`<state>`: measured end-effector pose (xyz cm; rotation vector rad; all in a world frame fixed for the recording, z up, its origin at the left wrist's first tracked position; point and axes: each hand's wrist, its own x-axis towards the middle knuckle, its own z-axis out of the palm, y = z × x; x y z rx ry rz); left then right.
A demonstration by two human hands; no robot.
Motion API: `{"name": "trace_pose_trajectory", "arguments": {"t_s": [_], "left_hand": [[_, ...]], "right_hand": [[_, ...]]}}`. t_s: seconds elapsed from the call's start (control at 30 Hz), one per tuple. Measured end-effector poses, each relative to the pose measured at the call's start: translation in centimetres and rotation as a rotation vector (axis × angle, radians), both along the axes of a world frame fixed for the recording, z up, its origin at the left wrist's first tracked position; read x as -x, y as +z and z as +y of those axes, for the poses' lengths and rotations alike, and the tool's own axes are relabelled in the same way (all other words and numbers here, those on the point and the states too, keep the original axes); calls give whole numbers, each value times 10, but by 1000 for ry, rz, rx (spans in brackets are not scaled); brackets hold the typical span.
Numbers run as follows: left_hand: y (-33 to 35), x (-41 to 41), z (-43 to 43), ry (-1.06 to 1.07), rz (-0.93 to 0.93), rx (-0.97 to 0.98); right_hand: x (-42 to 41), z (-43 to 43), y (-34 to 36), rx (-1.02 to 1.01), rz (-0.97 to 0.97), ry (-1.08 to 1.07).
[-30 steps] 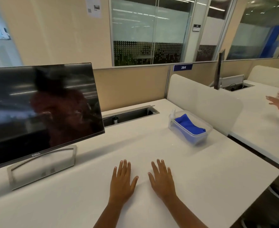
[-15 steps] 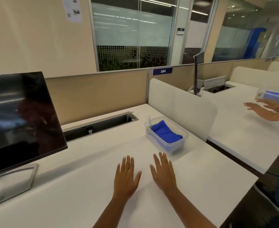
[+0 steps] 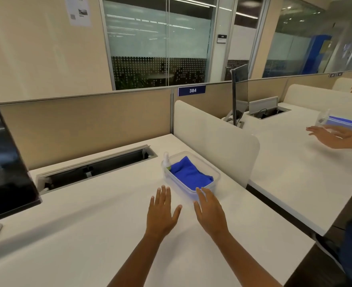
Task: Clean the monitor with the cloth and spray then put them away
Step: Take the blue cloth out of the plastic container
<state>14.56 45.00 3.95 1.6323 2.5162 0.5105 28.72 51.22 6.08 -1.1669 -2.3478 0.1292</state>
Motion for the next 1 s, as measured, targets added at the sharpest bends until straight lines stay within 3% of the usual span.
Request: {"name": "trace_pose_trajectory", "arguments": {"t_s": [0.13, 0.27, 0.43, 0.6, 1.0], "left_hand": [[6, -7, 22, 23, -82, -45], [13, -13, 42, 76, -220, -93], [23, -16, 65, 119, -371, -136], [24, -20, 76, 95, -500, -138], [22, -16, 68, 113, -637, -268]], "right_hand": [[-9, 31, -2, -32, 70, 23], [-13, 61, -3, 67, 75, -3], [-13, 91, 5, 310, 218, -69], [-9, 108, 10, 527, 235, -87], [-5, 91, 7, 453, 222, -120]]}}
